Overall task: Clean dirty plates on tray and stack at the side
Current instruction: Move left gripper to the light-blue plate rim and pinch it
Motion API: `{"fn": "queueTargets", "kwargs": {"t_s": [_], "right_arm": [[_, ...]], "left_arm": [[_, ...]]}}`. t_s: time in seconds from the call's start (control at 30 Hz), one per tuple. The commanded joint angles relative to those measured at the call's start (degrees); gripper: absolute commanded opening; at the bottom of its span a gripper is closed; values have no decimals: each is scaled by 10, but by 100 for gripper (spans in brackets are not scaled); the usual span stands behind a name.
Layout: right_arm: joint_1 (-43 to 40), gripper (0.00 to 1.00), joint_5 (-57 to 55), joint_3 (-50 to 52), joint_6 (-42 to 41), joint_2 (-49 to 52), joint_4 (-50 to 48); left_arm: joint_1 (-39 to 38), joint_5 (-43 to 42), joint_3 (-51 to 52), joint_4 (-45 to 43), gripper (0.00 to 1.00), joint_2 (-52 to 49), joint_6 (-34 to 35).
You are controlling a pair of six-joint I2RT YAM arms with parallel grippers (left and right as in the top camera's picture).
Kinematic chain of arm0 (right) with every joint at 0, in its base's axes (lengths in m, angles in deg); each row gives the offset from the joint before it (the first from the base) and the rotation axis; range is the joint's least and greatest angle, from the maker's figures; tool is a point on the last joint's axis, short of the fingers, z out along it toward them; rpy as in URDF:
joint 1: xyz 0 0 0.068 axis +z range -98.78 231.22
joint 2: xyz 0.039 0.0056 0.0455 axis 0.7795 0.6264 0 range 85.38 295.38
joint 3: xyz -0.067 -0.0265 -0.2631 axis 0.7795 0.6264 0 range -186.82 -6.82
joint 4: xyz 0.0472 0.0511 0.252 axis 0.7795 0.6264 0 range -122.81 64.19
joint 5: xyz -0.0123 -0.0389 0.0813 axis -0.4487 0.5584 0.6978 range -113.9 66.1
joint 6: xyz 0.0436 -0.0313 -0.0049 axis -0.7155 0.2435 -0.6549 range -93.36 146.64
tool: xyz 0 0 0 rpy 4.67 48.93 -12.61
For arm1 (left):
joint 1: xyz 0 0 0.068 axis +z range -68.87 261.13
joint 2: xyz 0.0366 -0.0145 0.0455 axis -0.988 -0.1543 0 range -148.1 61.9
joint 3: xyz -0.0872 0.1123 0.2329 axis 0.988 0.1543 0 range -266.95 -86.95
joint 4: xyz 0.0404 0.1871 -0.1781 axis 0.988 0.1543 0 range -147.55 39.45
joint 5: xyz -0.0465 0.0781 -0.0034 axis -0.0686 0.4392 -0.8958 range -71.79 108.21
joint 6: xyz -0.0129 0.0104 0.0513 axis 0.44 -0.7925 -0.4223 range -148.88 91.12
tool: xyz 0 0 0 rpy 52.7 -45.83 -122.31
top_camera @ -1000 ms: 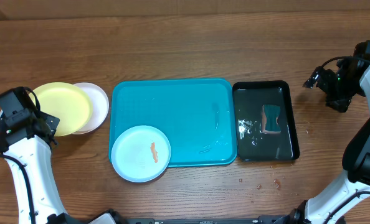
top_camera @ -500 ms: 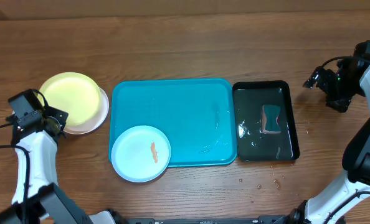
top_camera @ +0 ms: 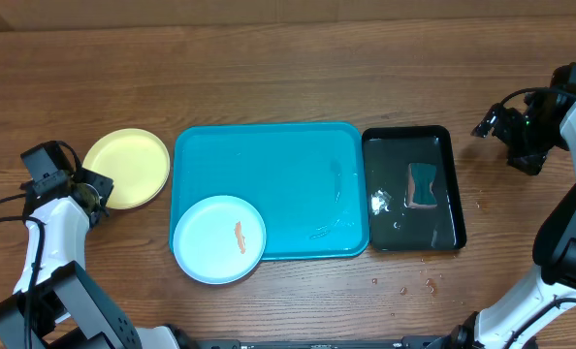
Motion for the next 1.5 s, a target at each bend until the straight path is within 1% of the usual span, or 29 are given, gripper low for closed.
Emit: {"fn": "queueTargets", "kwargs": {"t_s": [0.0, 0.03, 0.07, 0.17, 0.27, 0.33, 0.43, 0.47, 0.57, 0.63, 0.73, 0.9, 1.07, 1.2, 1.47], "right_arm": [[0, 100, -2, -12, 0, -11, -2], [0, 100, -2, -12, 0, -11, -2], [0, 100, -2, -12, 0, -11, -2], [0, 100, -2, -12, 0, -11, -2], [0, 100, -2, -12, 0, -11, -2], [0, 100, -2, -12, 0, -11, -2], [0, 100, -2, -12, 0, -11, -2], [0, 100, -2, -12, 0, -11, -2], [0, 100, -2, -12, 0, -11, -2], [0, 100, -2, -12, 0, -11, -2], [0, 100, -2, -12, 0, -11, -2], [0, 100, -2, -12, 0, -11, -2], [0, 100, -2, -12, 0, -11, -2], [0, 100, -2, -12, 0, -11, -2], [0, 100, -2, -12, 0, -11, -2]], "left_arm": [[2, -54, -4, 3, 59, 0, -51], [2, -76, -13, 13, 63, 1, -59], [2, -95, -27, 33, 64, 4, -59], [-3, -127, -78, 109, 64, 18, -63], [-17, -154, -141, 212, 63, 42, -82], [-30, -174, -167, 278, 59, 57, -94], [-58, -182, -175, 362, 45, 71, -96], [-68, -178, -175, 383, 41, 72, -97], [-118, -145, -168, 442, 37, 71, -130], [-155, -85, -160, 466, 37, 71, -132], [-200, -25, -153, 483, 38, 71, -119], [-245, -23, -145, 478, 38, 71, -107], [-249, -13, -140, 476, 36, 71, -106], [-249, -2, -105, 463, 33, 71, -89], [-248, -7, 14, 363, 32, 71, -78]]}}
